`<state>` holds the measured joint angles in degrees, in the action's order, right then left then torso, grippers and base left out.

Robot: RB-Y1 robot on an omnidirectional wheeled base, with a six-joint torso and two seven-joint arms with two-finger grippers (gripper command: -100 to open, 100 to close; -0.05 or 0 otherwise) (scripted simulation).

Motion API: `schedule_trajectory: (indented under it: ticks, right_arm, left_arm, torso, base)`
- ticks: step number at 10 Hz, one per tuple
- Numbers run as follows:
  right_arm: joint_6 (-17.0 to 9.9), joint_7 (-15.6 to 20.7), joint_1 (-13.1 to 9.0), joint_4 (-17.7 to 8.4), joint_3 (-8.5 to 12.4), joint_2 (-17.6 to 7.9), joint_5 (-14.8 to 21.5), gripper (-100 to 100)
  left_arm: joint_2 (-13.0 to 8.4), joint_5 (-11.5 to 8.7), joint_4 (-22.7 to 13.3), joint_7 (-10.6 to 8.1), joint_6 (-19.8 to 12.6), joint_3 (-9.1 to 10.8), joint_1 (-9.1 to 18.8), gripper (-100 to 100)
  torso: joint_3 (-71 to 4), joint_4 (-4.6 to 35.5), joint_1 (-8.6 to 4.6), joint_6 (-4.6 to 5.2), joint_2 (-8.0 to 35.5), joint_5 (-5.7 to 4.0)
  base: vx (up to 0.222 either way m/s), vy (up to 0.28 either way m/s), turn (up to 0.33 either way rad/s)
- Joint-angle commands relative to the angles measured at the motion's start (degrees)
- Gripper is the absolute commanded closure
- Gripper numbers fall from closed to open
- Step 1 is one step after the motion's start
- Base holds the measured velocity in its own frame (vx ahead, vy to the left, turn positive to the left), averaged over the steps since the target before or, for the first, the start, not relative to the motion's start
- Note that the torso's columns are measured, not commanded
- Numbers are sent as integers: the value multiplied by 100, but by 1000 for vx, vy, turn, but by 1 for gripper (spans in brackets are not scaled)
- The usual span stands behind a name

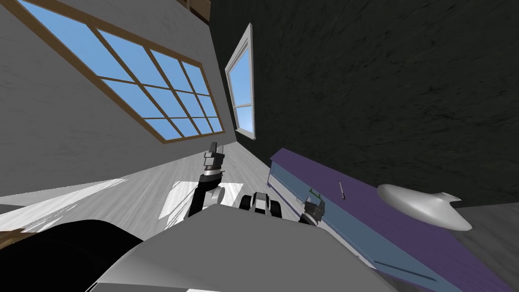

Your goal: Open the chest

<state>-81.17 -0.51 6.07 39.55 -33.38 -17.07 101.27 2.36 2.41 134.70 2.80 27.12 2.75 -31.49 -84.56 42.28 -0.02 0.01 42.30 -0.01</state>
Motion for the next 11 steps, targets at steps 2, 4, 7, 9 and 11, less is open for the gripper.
schedule_trajectory:
  ticks: [2,4,7,9,11]
  right_arm:
    - [-303,-37,-90,-369,-97,-56,273,-100]
    - [-66,38,-184,-214,-22,-214,133,-100]
    - [10,51,-251,-198,5,-273,87,-100]
    - [-223,-3,-81,-262,-72,-93,217,100]
    - [-120,70,-199,-198,-25,-223,153,100]
  left_arm:
    - [0,0,0,0,0,0,0,0]
    - [0,0,0,0,0,0,0,0]
    - [0,0,0,0,0,0,0,0]
    - [0,0,0,0,0,0,0,0]
    - [0,0,0,0,0,0,0,0]
  torso:
    - [1,0,1,-1,0,0]
    - [0,0,0,0,0,0]
    - [2,1,2,0,3,1]
    - [-6,-3,-2,1,-10,-1]
    - [-11,-25,-47,-10,-37,-47]
  base:
    - [11,12,46]
    - [-7,5,13]
    - [-20,9,23]
    - [22,-16,-50]
    - [-46,34,-4]
